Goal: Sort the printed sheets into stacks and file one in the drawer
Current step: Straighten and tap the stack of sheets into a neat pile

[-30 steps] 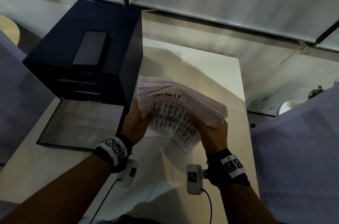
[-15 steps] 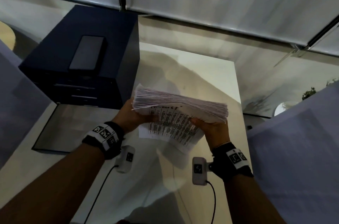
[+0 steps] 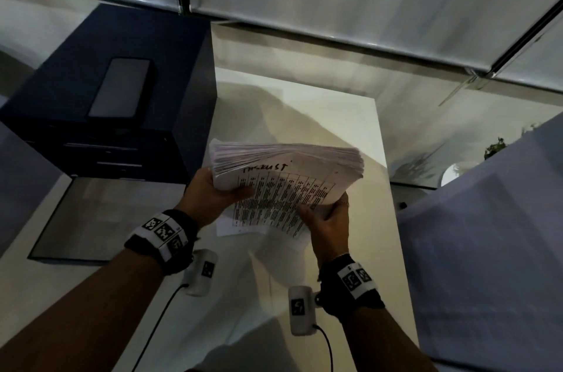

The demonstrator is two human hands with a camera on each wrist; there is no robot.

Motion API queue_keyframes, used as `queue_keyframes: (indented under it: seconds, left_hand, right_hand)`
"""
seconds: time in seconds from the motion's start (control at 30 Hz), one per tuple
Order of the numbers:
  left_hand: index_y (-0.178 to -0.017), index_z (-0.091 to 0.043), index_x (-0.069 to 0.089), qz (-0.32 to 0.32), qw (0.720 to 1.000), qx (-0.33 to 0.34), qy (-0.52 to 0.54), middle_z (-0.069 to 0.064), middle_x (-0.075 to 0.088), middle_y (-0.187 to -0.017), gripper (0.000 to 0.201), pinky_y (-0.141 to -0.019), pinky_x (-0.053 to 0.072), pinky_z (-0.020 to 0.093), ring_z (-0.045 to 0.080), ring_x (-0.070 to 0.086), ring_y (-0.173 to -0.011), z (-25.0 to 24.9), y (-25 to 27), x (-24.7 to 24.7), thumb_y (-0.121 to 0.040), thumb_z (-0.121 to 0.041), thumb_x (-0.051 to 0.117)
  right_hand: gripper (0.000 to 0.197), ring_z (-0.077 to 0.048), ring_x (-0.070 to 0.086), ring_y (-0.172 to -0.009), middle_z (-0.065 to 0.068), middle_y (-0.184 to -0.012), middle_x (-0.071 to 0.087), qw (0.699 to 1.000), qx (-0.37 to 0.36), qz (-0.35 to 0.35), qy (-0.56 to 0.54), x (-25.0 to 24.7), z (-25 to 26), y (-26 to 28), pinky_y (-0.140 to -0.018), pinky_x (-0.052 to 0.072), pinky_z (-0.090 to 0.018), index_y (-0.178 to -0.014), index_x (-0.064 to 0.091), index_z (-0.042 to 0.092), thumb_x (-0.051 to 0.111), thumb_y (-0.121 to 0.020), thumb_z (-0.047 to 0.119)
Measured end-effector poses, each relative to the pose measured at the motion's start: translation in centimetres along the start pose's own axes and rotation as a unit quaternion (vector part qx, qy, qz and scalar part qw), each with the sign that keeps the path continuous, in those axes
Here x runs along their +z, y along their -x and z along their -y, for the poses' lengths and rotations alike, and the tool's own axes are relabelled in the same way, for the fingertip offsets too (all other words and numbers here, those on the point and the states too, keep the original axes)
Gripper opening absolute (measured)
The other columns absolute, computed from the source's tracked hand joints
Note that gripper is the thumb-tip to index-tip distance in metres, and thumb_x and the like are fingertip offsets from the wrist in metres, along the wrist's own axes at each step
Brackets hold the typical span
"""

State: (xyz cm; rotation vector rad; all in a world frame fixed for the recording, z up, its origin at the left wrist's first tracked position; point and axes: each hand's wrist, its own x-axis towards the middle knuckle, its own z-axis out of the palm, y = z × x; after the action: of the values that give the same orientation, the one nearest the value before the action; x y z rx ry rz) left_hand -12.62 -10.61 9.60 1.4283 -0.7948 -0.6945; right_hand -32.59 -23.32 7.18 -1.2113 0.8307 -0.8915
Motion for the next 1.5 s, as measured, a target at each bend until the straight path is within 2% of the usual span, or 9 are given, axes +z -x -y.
queue_keyframes:
  seconds: [0.1, 0.47, 0.57, 0.77, 0.9, 1.03, 1.17, 1.3, 1.5]
  left_hand:
    - [-0.104, -0.026, 0.068, 0.023, 1.0, -0.014, 0.003, -0.013, 0.075, -0.102, 0.047, -0.076, 0.058, 0.021, 0.007, 0.071, -0.096, -0.2, 0.1, -0.1, -0.072, 0.006, 0.079]
    - [-0.104, -0.032, 0.072, 0.026, 0.999, -0.03, 0.012, -0.005, 0.074, -0.109, 0.046, -0.086, 0.057, 0.031, 0.016, 0.069, -0.105, 0.1, -0.2, -0.9, -0.062, -0.017, 0.084]
    - [-0.106, -0.042, 0.071, 0.023, 1.0, -0.013, -0.001, -0.01, 0.072, -0.113, 0.051, -0.09, 0.055, 0.026, 0.01, 0.067, -0.109, 0.2, -0.3, -0.8, -0.065, -0.016, 0.083]
    - [-0.111, -0.024, 0.063, 0.037, 0.998, 0.003, -0.05, -0.034, 0.068, -0.1, 0.043, -0.081, 0.049, 0.008, -0.01, 0.064, -0.099, 0.2, -0.5, -0.1, -0.081, 0.005, 0.07]
    - [-0.111, -0.02, 0.065, 0.012, 0.999, 0.009, -0.047, -0.03, 0.07, -0.098, 0.034, -0.08, 0.05, 0.009, -0.007, 0.065, -0.097, 0.5, -0.7, -0.5, -0.086, 0.003, 0.067]
    - [-0.111, -0.021, 0.066, -0.026, 1.0, -0.014, -0.012, -0.017, 0.074, -0.1, 0.028, -0.083, 0.052, 0.016, -0.001, 0.067, -0.099, 0.8, -0.8, -0.4, -0.085, -0.012, 0.069]
    - [-0.101, -0.019, 0.068, -0.138, 0.989, -0.05, 0.022, -0.002, 0.072, -0.101, 0.016, -0.089, 0.056, 0.038, 0.016, 0.069, -0.098, 0.5, -1.7, 1.3, -0.086, -0.023, 0.071]
    - [-0.109, -0.014, 0.065, -0.249, 0.968, -0.002, 0.03, -0.005, 0.071, -0.099, 0.022, -0.08, 0.057, 0.024, 0.005, 0.069, -0.093, -1.1, -1.9, 3.2, -0.089, -0.021, 0.07]
    - [-0.123, -0.013, 0.057, -0.151, 0.988, -0.001, -0.02, 0.004, 0.068, -0.114, 0.04, -0.084, 0.059, 0.032, 0.013, 0.067, -0.104, 0.1, -0.4, 1.5, -0.086, -0.016, 0.072]
  right_hand:
    - [0.098, -0.018, 0.057, -0.12, -0.003, -0.13, 0.057, 0.998, 0.026, -0.006, 0.049, -0.3, -0.7, 0.0, -0.099, 0.051, -0.043, -0.137, 0.038, 0.022, 0.089, -0.054, 0.027]
    - [0.083, -0.022, 0.065, -0.106, -0.002, -0.117, 0.066, 0.992, 0.113, 0.021, 0.049, -0.9, -3.9, -1.1, -0.081, 0.059, -0.035, -0.128, 0.045, 0.018, 0.089, -0.059, 0.006]
    - [0.084, -0.024, 0.066, -0.106, -0.004, -0.116, 0.068, 0.987, 0.13, 0.038, 0.089, -0.9, -5.4, -1.4, -0.084, 0.059, -0.046, -0.125, 0.051, 0.019, 0.094, -0.053, 0.024]
    - [0.091, -0.023, 0.063, -0.111, 0.001, -0.12, 0.065, 0.979, 0.168, 0.024, 0.113, -0.8, -7.3, -1.1, -0.091, 0.055, -0.049, -0.129, 0.046, 0.026, 0.094, -0.051, 0.023]
    - [0.103, -0.019, 0.062, -0.112, -0.005, -0.125, 0.06, 0.994, 0.082, 0.024, 0.066, -0.6, -3.2, -2.9, -0.089, 0.057, -0.036, -0.138, 0.036, 0.019, 0.091, -0.053, -0.001]
    - [0.061, -0.007, 0.07, -0.087, 0.001, -0.095, 0.074, 0.986, -0.007, 0.053, 0.155, -0.2, 2.1, -6.2, -0.075, 0.055, -0.028, -0.113, 0.064, 0.0, 0.091, -0.059, 0.009]
    - [0.027, 0.003, 0.068, -0.067, 0.02, -0.069, 0.072, 0.989, -0.033, 0.023, 0.141, 1.5, 4.5, -5.7, -0.066, 0.054, -0.018, -0.089, 0.073, 0.01, 0.086, -0.066, 0.003]
    - [0.029, 0.009, 0.067, -0.072, 0.021, -0.074, 0.071, 0.99, -0.081, -0.011, 0.119, 3.4, 5.8, -2.9, -0.069, 0.054, -0.013, -0.091, 0.072, 0.02, 0.084, -0.069, 0.005]
    - [0.037, 0.012, 0.065, -0.076, 0.016, -0.088, 0.069, 0.991, -0.08, 0.013, 0.105, 3.3, 5.4, -0.1, -0.066, 0.05, -0.008, -0.103, 0.064, 0.013, 0.08, -0.073, -0.002]
